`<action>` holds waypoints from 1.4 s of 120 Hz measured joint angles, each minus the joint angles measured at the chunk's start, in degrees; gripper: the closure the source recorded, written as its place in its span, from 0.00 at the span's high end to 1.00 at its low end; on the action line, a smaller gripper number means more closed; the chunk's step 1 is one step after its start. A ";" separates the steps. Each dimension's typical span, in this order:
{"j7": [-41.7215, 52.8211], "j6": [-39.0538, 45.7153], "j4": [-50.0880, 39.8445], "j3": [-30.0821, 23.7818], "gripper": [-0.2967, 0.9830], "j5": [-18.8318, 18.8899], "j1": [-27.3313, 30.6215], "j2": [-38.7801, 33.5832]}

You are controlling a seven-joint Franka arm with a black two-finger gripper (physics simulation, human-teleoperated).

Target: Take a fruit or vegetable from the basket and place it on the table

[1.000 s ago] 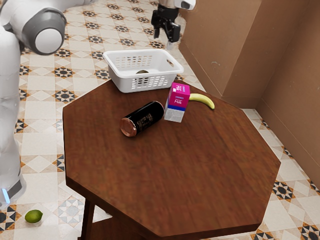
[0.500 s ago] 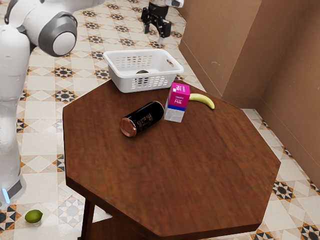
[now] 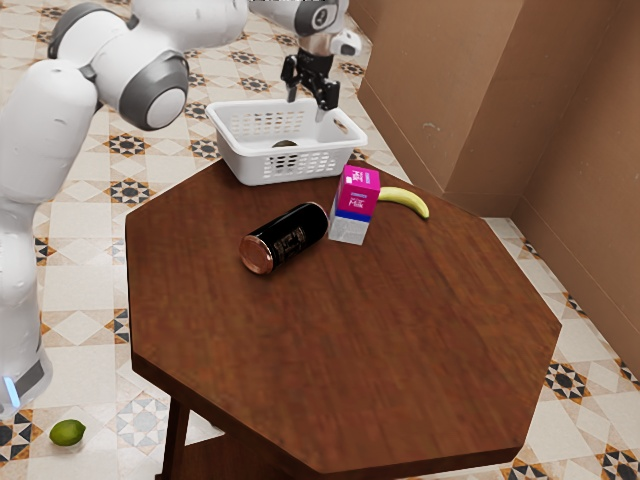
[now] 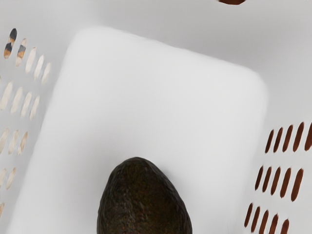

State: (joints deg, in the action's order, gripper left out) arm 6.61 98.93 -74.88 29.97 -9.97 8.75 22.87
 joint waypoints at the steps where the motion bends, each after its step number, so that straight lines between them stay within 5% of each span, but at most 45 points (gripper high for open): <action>1: 0.01 0.09 0.00 0.00 0.77 -0.09 0.06 0.05; 70: 0.33 1.84 -9.21 0.86 0.77 -2.59 -1.55 -1.12; 168: 0.59 2.92 -8.50 0.48 0.77 -4.35 2.15 4.24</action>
State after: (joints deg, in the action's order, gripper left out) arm 7.20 101.85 -83.38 30.44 -14.32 10.90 27.12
